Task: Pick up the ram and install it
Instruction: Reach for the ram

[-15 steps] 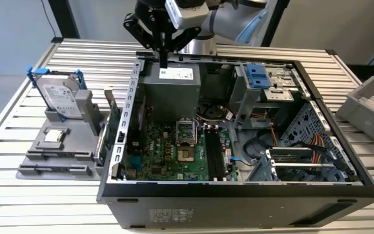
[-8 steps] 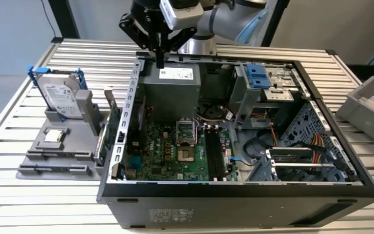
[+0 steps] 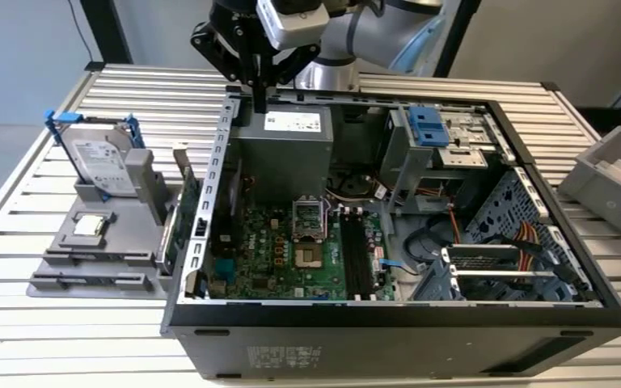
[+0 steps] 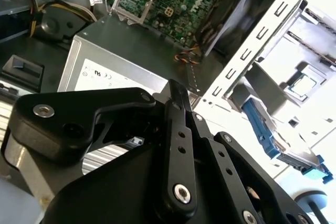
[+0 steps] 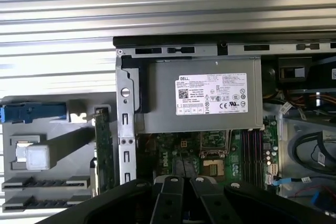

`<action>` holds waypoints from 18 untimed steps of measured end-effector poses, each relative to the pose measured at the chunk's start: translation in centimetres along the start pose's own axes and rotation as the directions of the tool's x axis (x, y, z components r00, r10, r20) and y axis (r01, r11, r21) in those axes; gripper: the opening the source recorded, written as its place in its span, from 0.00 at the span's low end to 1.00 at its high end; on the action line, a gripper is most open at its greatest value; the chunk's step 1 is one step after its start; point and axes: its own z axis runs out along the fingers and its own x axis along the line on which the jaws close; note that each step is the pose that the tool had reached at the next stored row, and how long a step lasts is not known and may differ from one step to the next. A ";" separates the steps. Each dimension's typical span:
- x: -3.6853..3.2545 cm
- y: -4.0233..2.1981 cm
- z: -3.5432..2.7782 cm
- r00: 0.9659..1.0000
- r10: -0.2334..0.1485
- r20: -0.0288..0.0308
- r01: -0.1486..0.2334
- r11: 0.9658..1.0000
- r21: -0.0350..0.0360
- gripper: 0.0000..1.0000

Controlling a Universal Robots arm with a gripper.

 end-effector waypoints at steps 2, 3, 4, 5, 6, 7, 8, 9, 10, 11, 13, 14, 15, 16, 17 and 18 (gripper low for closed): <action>0.12 -0.01 -0.01 1.000 0.000 0.000 0.000 1.000 0.000 0.00; 0.16 -0.01 -0.01 1.000 0.000 0.000 0.000 1.000 0.000 0.00; 0.19 -0.01 -0.02 1.000 0.000 0.000 0.000 1.000 0.000 0.00; 0.18 -0.01 -0.01 1.000 0.000 0.000 0.000 1.000 0.000 0.00; 0.19 -0.01 -0.02 1.000 0.000 0.000 0.000 1.000 0.000 0.00; 0.19 -0.01 -0.01 1.000 0.000 0.000 0.000 1.000 0.000 0.00; 0.20 -0.01 -0.01 1.000 0.000 0.000 0.000 1.000 0.000 0.00; 0.20 -0.01 -0.01 1.000 0.000 0.000 0.000 1.000 0.000 0.00; 0.24 -0.02 -0.01 1.000 0.000 0.000 0.000 1.000 0.000 0.00; 0.27 -0.02 -0.02 1.000 0.000 0.000 0.000 1.000 0.000 0.00; 0.36 -0.03 -0.01 1.000 0.000 0.000 0.000 1.000 0.000 0.00; 0.42 -0.03 -0.02 1.000 0.000 0.000 0.000 1.000 0.000 0.00; 0.50 -0.04 -0.02 1.000 0.000 0.000 0.000 1.000 0.000 0.00; 0.58 -0.04 -0.01 1.000 0.000 0.000 0.000 1.000 0.000 0.00; 0.65 -0.04 -0.03 1.000 0.000 0.000 0.000 1.000 0.000 0.00; 0.73 -0.05 -0.02 1.000 0.000 0.000 0.000 1.000 0.000 0.00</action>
